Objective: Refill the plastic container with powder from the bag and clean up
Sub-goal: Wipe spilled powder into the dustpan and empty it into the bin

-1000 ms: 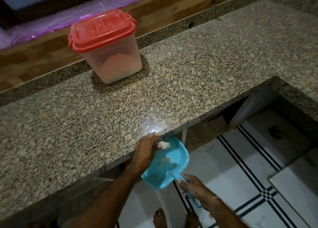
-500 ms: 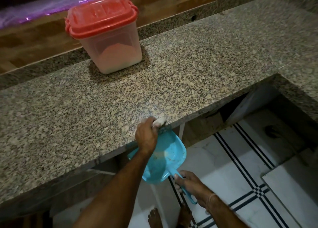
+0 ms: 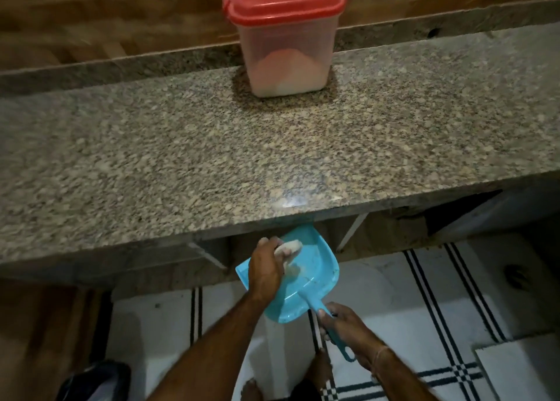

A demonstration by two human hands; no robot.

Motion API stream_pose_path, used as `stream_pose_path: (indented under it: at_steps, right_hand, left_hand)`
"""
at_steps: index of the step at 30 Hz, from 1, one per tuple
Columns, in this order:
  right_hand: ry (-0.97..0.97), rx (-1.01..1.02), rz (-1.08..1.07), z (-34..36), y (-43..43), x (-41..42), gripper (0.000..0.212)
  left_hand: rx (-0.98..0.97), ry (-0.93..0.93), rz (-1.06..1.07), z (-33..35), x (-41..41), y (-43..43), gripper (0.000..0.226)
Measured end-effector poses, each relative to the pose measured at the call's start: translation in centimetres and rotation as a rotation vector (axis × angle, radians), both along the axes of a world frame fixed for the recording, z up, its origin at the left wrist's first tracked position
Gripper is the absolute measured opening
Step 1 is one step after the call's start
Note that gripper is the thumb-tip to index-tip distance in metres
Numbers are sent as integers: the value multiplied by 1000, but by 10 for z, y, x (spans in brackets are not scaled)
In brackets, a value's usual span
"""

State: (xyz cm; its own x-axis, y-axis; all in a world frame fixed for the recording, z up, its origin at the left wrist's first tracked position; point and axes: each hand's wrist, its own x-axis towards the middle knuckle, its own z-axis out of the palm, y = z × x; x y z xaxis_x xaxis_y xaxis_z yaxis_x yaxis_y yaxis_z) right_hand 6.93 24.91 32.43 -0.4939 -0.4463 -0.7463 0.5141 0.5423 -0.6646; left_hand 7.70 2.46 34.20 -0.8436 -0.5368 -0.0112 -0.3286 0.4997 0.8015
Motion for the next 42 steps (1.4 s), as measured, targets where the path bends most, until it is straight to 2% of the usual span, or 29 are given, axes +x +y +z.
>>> stream_pose_path:
  at_steps: [4, 8, 10, 14, 16, 18, 22, 24, 27, 31, 35, 37, 40, 42]
  right_hand:
    - [17, 7, 99, 3, -29, 23, 26]
    - [6, 34, 220, 2, -67, 52, 21]
    - [18, 40, 303, 4, -94, 76, 21]
    - [16, 40, 486, 1, -153, 139, 21]
    - [11, 45, 584, -3, -179, 170, 22]
    - [8, 51, 691, -6, -207, 209, 23]
    - [5, 102, 849, -22, -258, 289, 23]
    - [6, 128, 908, -36, -282, 323, 24]
    - [-5, 181, 952, -66, -325, 369, 26]
    - [16, 278, 957, -124, -387, 423, 26]
    - [24, 316, 1021, -209, -462, 462, 30]
    - [37, 344, 1078, -246, -502, 486, 28]
    - [68, 380, 1157, -290, -557, 525, 21]
    - [109, 481, 1276, -303, -583, 543, 25]
  left_hand:
    - [140, -2, 181, -13, 46, -32, 29]
    - [321, -45, 476, -15, 121, -63, 44]
    - [390, -74, 604, -12, 169, -81, 39]
    - [422, -131, 827, -7, 274, -123, 26]
    - [443, -125, 924, -5, 320, -136, 32]
    - [454, -117, 1031, -15, 376, -148, 49]
    - [491, -71, 1221, -30, 480, -168, 39]
    - [488, -41, 1308, -42, 524, -178, 52]
    - [458, -34, 1406, -84, 588, -194, 68]
    - [525, -30, 1573, -151, 649, -216, 64]
    - [640, 39, 1657, -200, 672, -251, 22]
    - [663, 41, 1699, -233, 680, -262, 15]
    - [677, 53, 1746, -280, 689, -272, 18]
    - [662, 45, 1766, -299, 692, -278, 36]
